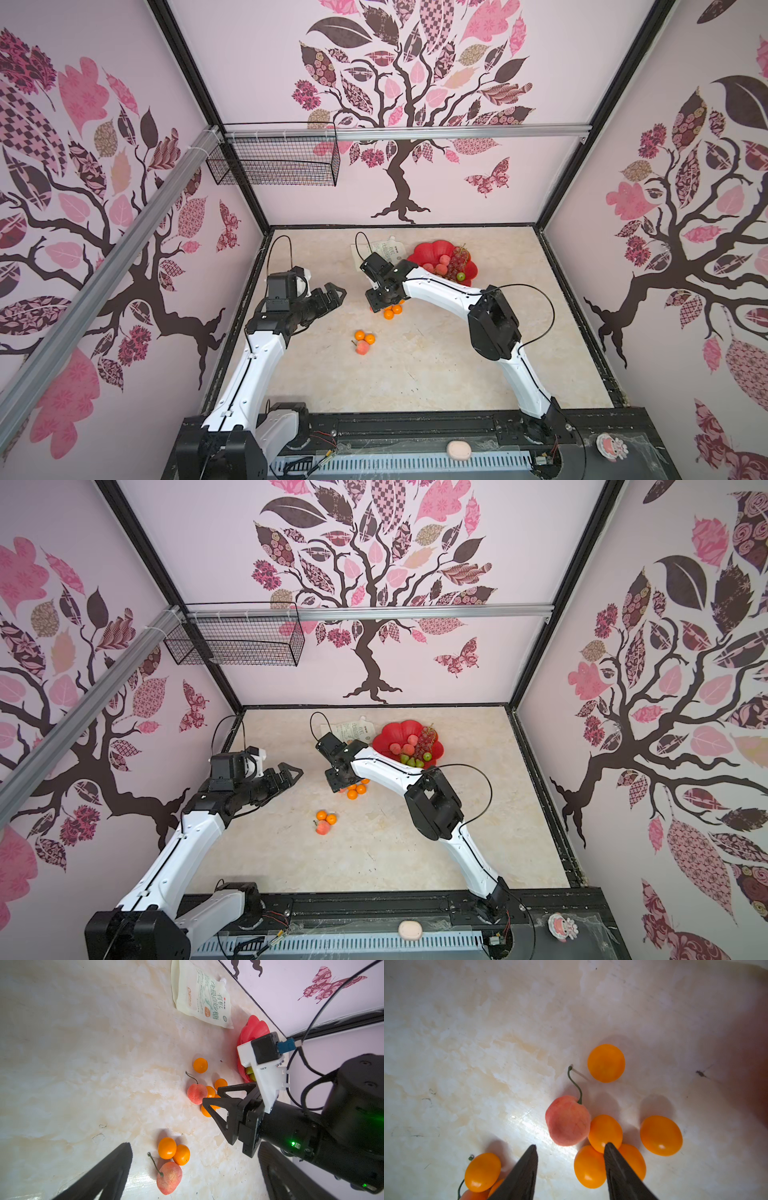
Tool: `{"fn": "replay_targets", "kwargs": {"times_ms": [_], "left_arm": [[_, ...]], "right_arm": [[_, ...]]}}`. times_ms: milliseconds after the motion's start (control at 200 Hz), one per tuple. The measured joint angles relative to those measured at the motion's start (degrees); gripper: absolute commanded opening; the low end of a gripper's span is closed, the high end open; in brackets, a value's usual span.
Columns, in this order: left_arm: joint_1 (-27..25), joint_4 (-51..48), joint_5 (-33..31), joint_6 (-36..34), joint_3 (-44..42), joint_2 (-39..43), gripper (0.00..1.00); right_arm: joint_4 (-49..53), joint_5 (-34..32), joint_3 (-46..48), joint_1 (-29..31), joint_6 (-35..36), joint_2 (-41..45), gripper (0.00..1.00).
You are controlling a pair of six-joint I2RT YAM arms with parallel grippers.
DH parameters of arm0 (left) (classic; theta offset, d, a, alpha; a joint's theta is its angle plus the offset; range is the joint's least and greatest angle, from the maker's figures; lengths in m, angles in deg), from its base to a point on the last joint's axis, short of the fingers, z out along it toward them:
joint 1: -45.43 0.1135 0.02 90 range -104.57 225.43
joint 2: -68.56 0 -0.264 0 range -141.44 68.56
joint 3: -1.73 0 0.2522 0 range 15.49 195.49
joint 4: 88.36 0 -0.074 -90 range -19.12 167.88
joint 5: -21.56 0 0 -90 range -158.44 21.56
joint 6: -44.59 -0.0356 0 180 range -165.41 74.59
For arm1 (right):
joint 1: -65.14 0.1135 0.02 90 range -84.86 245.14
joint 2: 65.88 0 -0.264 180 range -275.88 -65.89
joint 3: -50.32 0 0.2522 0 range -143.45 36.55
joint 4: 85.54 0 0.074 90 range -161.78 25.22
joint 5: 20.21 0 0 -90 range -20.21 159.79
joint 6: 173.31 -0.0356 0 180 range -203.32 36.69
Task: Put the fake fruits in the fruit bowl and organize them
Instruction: 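Move the right gripper over the stemmed pink peach while the left arm draws back, then lower the right gripper and close it on the stemmed pink peach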
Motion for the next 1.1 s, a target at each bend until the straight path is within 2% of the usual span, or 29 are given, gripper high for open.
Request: {"fn": "replay_targets", "kwargs": {"times_ms": [480, 760, 1100], "left_arm": [[1.0, 0.9, 0.9, -0.2, 0.0, -0.7, 0.98], [1.6, 1.6, 1.3, -0.2, 0.0, -1.4, 0.98], [1.6, 2.2, 1.7, -0.4, 0.0, -1.4, 0.98]], "right_arm": [[5.2, -0.2, -9.5, 0.0, 2.7, -9.0, 0.55], [6.9, -0.7, -11.1, 0.0, 4.2, -10.8, 0.54], [6.9, -0.8, -11.2, 0.0, 4.4, -10.8, 0.46]]}}
